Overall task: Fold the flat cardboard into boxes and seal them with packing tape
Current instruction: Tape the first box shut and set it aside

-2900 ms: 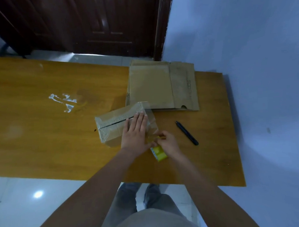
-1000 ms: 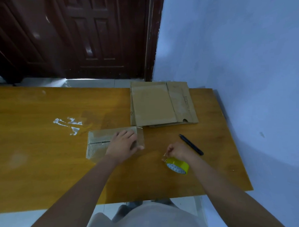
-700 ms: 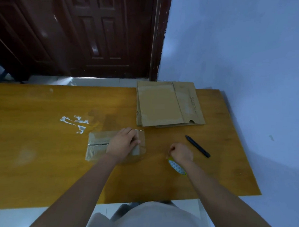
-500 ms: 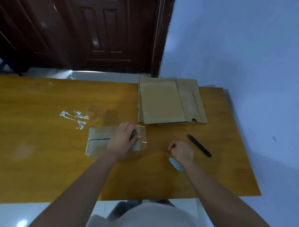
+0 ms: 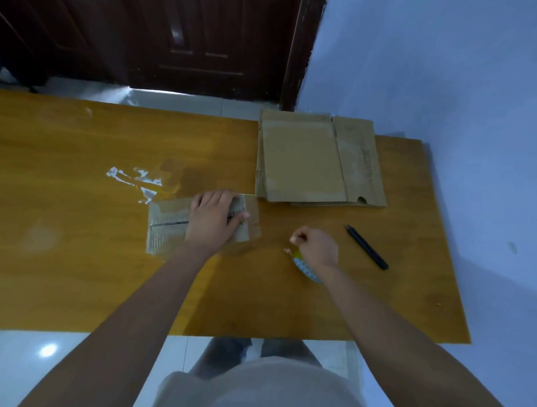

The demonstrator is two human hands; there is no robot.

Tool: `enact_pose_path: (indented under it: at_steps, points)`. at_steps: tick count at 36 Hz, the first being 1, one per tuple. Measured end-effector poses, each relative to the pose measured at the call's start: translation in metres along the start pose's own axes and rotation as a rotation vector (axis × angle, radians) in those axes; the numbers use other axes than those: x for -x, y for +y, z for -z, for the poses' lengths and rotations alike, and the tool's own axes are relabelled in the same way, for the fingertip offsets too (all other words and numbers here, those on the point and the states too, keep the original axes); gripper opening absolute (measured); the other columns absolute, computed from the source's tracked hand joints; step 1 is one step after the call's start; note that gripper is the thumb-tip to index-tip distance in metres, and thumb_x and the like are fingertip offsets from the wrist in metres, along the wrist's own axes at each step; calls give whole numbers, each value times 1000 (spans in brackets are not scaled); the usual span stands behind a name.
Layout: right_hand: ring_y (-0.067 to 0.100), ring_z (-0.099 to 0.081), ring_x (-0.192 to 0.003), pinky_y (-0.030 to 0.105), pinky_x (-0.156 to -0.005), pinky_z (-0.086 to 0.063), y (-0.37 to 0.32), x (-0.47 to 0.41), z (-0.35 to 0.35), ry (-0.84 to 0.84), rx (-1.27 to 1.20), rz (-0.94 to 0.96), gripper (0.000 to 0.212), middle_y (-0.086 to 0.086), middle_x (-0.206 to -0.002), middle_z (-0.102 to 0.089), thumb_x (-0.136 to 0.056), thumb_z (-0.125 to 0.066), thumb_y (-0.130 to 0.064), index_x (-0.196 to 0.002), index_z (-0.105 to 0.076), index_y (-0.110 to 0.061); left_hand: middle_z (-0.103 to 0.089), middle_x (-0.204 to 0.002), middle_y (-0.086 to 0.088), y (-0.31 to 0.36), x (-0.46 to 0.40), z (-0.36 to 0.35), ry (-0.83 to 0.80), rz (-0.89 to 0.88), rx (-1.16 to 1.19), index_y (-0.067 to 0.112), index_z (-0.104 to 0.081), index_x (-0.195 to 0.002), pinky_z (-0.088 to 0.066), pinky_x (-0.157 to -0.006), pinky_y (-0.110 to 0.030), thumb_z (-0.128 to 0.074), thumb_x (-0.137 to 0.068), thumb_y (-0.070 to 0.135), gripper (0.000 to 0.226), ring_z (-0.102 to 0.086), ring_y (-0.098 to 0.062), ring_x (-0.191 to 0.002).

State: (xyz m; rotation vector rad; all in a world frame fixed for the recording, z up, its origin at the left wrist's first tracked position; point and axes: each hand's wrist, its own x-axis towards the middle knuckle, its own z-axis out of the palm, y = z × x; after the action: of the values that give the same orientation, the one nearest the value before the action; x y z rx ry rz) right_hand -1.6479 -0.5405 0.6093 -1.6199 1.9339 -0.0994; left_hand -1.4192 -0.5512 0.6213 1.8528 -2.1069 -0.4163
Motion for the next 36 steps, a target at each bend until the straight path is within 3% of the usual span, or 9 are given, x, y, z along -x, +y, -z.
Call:
enact_pose_path:
  at_steps: [3, 7, 14, 26, 32, 36]
  points:
    - [19, -60, -88, 27, -65, -42, -10, -9, 0, -92, 140, 50, 18, -3, -97, -66, -97, -45, -24, -87, -60, -27, -59, -119, -5, -7, -2, 1, -5, 20, -25, 12, -55, -120, -25, -102, -39, -43, -90, 57, 55, -48, -27, -117]
    - [30, -59, -93, 31, -66, -41, -25, -14, -3, -161, 348, 133, 29, 11, -103, -64, -100, -37, -29, -101, -61, -12, -60, -115, -5, -12, -1, 3, 11, 32, -4, 13, -57, -118, -27, -101, -40, -28, -84, 63, 67, -49, -28, -114]
    - [33, -58, -107, 33, -76, -43, -59, -20, -15, -197, 293, 153, 26, 13, -114, -63, -97, -43, -27, -109, -59, -10, -61, -113, -5, -12, -2, 5, 30, 35, 46, 13, -58, -115, -27, -98, -39, -31, -83, 62, 65, -50, -28, -113]
    - [28, -62, -96, 28, -69, -43, -75, -30, -26, -332, 319, 156, 11, 6, -101, -66, -87, -55, -22, -90, -65, -21, -63, -111, -4, -28, -2, 9, 40, -3, 62, 13, -60, -112, -27, -95, -35, -34, -84, 63, 64, -53, -27, -110]
    - [26, -62, -93, 34, -77, -53, -71, -37, -21, -306, 356, 147, 17, 4, -100, -69, -88, -55, -13, -94, -68, -22, -63, -113, -1, -35, -1, 13, 39, -15, 65, 15, -59, -114, -25, -96, -33, -32, -83, 65, 65, -51, -24, -113]
    - [29, -63, -88, 33, -72, -51, -73, -38, -26, -304, 389, 150, 22, 7, -96, -69, -85, -53, -8, -89, -70, -22, -62, -113, -1, -35, -1, 11, 44, -14, 66, 15, -59, -113, -25, -97, -33, -32, -83, 65, 64, -51, -24, -112]
